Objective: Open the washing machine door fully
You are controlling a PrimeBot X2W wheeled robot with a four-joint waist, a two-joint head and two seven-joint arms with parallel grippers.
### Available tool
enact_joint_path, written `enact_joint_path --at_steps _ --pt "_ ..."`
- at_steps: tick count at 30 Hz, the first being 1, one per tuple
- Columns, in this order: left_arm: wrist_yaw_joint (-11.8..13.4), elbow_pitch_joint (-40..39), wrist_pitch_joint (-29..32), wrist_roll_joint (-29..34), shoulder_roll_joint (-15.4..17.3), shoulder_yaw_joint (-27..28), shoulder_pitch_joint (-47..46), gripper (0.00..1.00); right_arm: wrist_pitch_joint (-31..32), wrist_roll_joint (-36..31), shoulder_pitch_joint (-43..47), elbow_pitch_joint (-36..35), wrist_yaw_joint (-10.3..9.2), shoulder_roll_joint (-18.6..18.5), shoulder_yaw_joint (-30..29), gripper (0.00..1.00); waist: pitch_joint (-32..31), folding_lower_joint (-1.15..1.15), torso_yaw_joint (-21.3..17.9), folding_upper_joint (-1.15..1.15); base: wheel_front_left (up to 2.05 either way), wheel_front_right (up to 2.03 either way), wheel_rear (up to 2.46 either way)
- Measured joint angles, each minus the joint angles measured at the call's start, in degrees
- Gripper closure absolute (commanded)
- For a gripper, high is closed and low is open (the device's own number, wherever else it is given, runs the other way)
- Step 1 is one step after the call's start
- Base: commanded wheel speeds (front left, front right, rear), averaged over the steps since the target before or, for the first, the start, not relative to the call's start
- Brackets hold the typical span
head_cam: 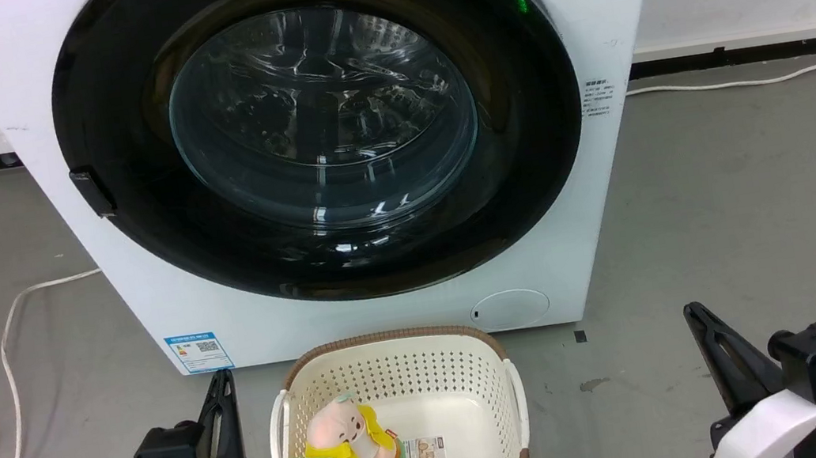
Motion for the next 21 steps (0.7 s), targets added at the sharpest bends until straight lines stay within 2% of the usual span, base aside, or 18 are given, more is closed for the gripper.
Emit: enact_joint_path --at_steps 5,6,21 --pt "0.0 0.0 0.0 0.0 0.0 0.0 0.0 1.00 0.0 0.0 0.0 0.0 0.00 0.0 0.0 1.00 0.0 0.00 0.0 0.00 0.00 0.00 0.00" --pt "0.0 0.0 0.0 0.0 0.0 0.0 0.0 0.00 0.0 0.0 0.0 0.0 0.00 0.0 0.0 0.00 0.0 0.00 0.0 0.00 0.00 0.00 0.00" --pt "0.2 0.1 -0.8 0.0 0.0 -0.6 0.0 0.00 -0.8 1.2 0.0 0.0 0.00 0.0 -0.3 0.00 0.2 0.00 0.0 0.00 0.00 0.00 0.00"
